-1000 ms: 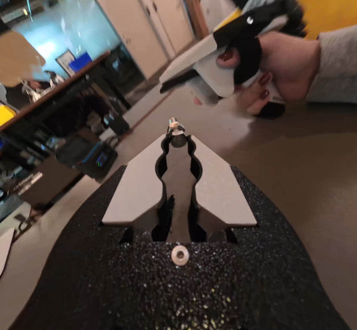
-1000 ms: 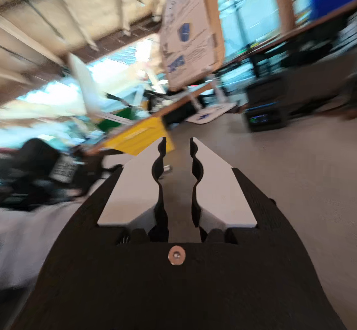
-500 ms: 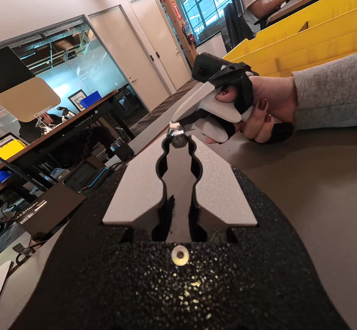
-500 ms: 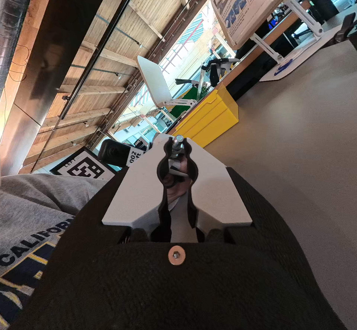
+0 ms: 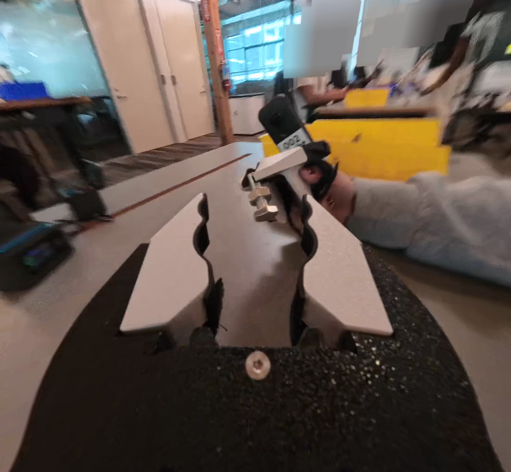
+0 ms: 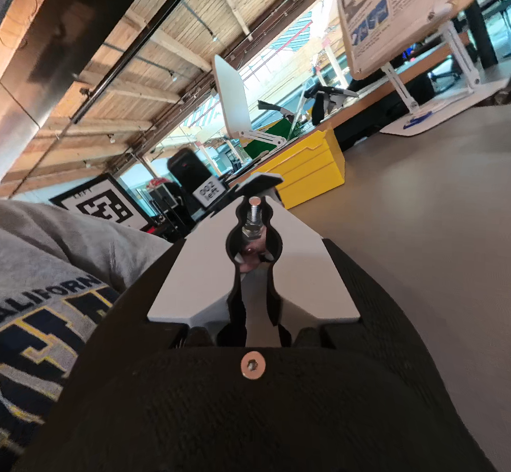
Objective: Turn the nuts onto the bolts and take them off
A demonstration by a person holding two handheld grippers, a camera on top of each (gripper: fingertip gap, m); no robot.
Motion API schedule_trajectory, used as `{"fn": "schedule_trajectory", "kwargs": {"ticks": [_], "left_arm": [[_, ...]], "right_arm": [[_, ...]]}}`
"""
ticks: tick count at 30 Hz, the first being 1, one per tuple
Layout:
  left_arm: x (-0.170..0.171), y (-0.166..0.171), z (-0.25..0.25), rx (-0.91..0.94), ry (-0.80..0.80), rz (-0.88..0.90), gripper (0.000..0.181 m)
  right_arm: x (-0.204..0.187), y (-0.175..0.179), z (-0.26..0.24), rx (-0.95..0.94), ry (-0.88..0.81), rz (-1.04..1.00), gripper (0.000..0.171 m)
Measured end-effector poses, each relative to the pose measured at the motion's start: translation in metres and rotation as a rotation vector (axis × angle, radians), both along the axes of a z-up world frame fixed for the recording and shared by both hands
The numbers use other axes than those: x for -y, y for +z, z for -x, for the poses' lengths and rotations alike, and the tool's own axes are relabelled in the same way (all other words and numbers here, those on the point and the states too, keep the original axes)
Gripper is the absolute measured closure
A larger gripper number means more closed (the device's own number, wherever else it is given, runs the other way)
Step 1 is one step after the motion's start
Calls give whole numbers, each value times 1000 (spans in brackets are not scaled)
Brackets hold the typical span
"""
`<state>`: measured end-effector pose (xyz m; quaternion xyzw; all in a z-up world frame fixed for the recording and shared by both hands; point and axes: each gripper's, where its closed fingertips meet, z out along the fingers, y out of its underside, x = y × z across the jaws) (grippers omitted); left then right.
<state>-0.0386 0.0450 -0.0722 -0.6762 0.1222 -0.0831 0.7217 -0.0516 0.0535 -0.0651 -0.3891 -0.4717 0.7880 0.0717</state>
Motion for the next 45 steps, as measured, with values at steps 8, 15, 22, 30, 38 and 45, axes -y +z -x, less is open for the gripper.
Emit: {"fn": "schedule_trajectory", "kwargs": {"ticks": [8, 15, 22, 30, 38, 45], "left_arm": [[10, -4, -25, 224, -294, 72, 160], [9, -6, -25, 240, -307, 95, 154], [13, -6, -33, 246, -369, 103, 162], [12, -7, -34, 194, -334, 85, 165], [14, -7, -36, 263, -395, 118, 164], [14, -7, -35, 251, -385, 109, 165]], "right_arm": [[15, 17, -18, -196, 27, -109, 164], [19, 19, -22, -236, 37, -125, 164], [24, 20, -23, -251, 52, -133, 164], [25, 20, -26, -257, 71, -132, 164], [26, 19, -27, -266, 62, -159, 163], [27, 20, -27, -271, 67, -161, 164]]}}
